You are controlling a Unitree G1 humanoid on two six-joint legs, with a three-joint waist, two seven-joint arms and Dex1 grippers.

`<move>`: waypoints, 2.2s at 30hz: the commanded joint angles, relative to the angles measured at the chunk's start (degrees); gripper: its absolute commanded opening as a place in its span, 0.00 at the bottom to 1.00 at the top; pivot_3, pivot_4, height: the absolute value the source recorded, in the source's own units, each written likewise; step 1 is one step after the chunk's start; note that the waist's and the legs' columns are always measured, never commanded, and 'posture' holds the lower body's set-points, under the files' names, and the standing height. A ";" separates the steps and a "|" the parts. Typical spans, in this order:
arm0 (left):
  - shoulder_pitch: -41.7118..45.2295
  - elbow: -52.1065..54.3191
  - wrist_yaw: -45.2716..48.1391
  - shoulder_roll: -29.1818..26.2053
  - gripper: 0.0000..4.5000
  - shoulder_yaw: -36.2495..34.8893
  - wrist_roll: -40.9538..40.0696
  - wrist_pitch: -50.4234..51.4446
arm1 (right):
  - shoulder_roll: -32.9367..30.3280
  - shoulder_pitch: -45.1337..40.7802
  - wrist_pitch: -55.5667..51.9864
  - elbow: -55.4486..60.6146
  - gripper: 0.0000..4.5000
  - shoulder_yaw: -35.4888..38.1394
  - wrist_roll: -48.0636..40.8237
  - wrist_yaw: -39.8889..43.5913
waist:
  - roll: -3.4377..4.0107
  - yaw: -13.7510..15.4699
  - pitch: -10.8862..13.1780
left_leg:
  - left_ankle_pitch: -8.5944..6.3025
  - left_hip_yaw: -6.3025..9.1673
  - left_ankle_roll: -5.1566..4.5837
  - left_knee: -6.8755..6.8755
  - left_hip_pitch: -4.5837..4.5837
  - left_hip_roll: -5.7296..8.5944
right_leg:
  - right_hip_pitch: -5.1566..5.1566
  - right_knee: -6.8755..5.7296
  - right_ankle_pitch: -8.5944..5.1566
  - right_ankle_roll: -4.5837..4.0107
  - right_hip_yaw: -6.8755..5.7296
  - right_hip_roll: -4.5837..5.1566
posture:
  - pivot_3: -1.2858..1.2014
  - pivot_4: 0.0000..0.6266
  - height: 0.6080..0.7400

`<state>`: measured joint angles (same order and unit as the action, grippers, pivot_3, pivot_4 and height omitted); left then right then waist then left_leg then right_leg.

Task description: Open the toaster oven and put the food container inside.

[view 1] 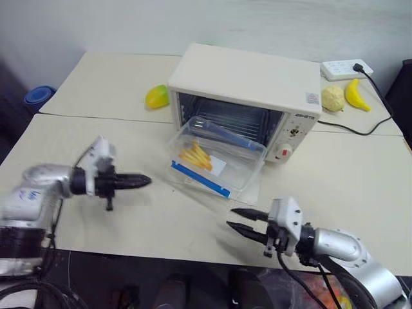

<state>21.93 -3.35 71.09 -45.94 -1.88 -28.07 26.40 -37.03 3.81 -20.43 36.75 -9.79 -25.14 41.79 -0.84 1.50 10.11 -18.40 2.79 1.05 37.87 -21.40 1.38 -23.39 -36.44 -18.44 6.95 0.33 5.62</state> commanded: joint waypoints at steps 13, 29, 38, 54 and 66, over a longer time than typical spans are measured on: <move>13.70 -12.60 -22.23 20.32 0.00 0.56 8.65 -9.20 | 12.60 -15.70 5.57 -17.82 0.01 2.88 9.76 -9.44 | -0.05 -0.58 -0.02 | -0.02 -0.17 0.01 0.13 0.03 0.03 | -0.13 -0.44 0.03 0.06 -0.08 -0.16 | 0.52 0.24 1.00; 26.98 -32.59 -39.61 33.78 0.00 -0.31 16.44 -21.98 | 24.37 -29.78 8.26 -34.54 0.01 3.93 16.71 -20.55 | -0.05 -1.67 -0.02 | 0.00 -0.16 0.04 0.19 -0.05 0.36 | -0.24 -0.51 0.05 0.10 -0.12 -0.13 | 0.52 0.24 1.00; 14.12 -12.66 -17.40 20.06 0.08 -1.81 7.59 -14.98 | 15.73 -22.08 2.00 -19.31 0.00 8.24 4.59 -6.21 | -0.03 -2.67 -0.02 | -0.02 -0.16 0.08 0.01 -0.09 0.04 | -0.31 -0.48 0.05 0.10 -0.10 -0.11 | 0.52 0.24 1.00; -0.35 -7.38 8.48 -5.78 0.99 -15.13 -5.91 -8.10 | 3.76 -8.72 26.18 -37.58 0.00 10.06 6.66 18.07 | 0.03 -3.07 0.02 | -0.17 -0.22 -0.14 0.00 0.24 -0.07 | 0.08 -0.07 0.05 0.09 -0.04 -0.12 | 0.52 0.24 1.00; -10.21 2.27 -2.01 0.63 0.99 -23.06 -11.61 -7.54 | 15.45 -14.79 26.26 -36.05 0.00 12.10 -2.25 13.54 | 0.08 -3.01 0.04 | -0.25 -0.21 0.03 0.04 0.11 -0.22 | -0.06 -0.12 0.04 0.08 -0.02 0.05 | 0.52 0.24 1.00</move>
<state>11.81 -4.42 71.12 -45.07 -21.90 -36.77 17.30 -22.79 -9.70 6.49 -3.91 -1.00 -22.47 57.70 -0.76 -1.51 10.16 -18.65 2.58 1.08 37.91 -21.29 1.16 -23.45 -36.56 -18.40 7.03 0.32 5.68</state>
